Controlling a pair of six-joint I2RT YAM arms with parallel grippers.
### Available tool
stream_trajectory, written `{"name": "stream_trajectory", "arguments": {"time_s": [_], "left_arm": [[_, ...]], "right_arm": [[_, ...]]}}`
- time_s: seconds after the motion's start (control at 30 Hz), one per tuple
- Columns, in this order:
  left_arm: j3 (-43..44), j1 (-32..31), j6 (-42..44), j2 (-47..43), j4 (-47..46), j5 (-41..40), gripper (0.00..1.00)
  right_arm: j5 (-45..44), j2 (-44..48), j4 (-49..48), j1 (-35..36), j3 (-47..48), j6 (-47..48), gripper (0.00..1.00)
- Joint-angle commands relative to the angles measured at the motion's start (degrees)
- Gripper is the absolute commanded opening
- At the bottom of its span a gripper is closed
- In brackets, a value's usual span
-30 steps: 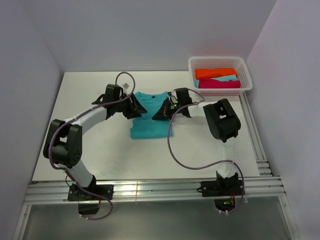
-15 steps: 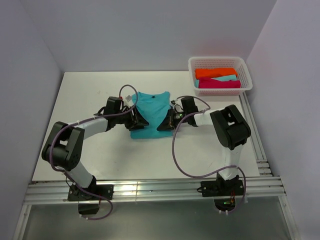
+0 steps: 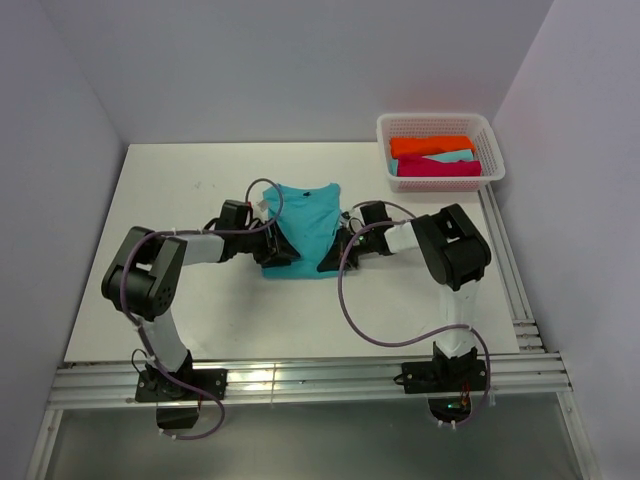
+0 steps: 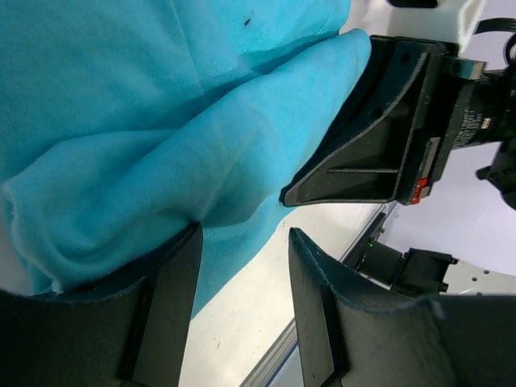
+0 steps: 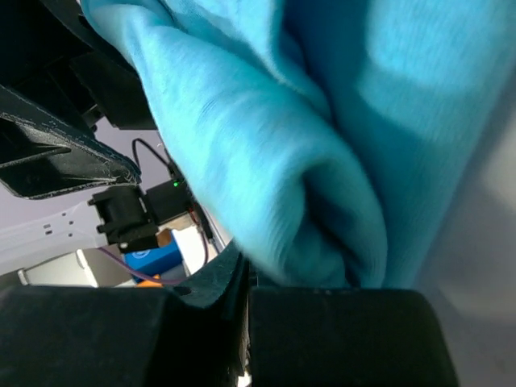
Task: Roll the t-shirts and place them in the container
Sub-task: Roll the tshirt
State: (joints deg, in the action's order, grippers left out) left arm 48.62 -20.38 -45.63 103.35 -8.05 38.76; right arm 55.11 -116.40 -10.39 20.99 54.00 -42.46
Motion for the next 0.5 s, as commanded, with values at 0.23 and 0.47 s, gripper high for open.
{"name": "stream_trajectory", "arguments": {"time_s": [0.23,0.47], "left_arm": [[4.91,-0.27,7.83,-12.8,13.4,-5.09,0.53],[-2.55,-0.27,10.56,-25.9,13.0,-15.46,0.54]], "right_arm": [[-5.36,14.34,9.06,-1.75,0.59,7.2,0.15],[-12.65,29.34,7.77,-2.27,-8.19,11.43,0.32]]}}
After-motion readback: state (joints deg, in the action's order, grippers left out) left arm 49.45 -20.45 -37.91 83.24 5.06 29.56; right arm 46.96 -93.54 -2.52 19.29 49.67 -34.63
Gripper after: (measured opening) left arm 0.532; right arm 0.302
